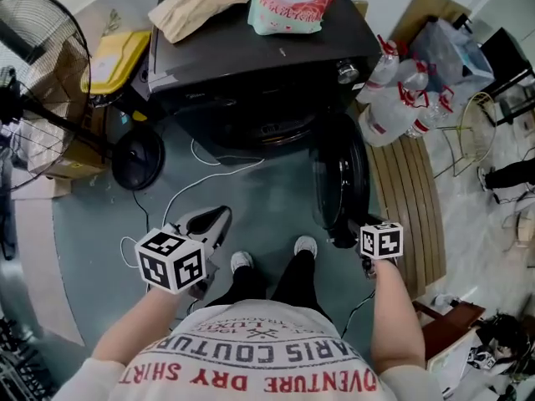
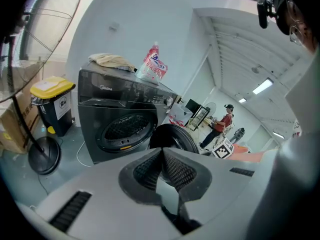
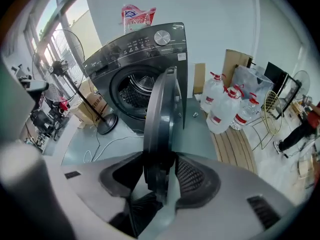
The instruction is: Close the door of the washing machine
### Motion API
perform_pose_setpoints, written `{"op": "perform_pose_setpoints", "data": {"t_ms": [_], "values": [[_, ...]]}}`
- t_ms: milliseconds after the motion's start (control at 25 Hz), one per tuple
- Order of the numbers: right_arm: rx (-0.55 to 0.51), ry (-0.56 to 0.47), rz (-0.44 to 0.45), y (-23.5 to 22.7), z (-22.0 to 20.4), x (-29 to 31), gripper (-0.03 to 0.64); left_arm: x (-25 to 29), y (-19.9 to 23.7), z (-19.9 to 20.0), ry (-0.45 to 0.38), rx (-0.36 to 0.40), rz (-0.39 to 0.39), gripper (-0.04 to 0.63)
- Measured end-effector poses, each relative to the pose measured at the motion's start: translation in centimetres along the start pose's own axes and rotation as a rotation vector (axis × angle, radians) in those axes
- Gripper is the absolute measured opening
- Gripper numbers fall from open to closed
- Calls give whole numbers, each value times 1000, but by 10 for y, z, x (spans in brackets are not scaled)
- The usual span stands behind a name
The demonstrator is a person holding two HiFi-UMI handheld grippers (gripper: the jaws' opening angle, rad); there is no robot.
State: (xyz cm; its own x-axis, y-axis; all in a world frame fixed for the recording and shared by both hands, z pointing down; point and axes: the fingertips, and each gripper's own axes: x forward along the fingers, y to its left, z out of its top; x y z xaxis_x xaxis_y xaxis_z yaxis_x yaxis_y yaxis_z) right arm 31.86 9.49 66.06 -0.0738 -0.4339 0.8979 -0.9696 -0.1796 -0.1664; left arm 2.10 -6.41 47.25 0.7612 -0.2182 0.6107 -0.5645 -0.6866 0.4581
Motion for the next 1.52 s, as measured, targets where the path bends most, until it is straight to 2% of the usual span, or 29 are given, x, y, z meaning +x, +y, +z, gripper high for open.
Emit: {"op": "perform_pose_setpoints", "data": {"t_ms": [680, 1520], "values": [[115, -41, 74, 111, 28, 23, 192, -87, 56, -28, -62, -52, 57, 34], [203, -44, 150, 207, 92, 69, 192, -134, 131, -42, -111, -136, 132, 34]]}}
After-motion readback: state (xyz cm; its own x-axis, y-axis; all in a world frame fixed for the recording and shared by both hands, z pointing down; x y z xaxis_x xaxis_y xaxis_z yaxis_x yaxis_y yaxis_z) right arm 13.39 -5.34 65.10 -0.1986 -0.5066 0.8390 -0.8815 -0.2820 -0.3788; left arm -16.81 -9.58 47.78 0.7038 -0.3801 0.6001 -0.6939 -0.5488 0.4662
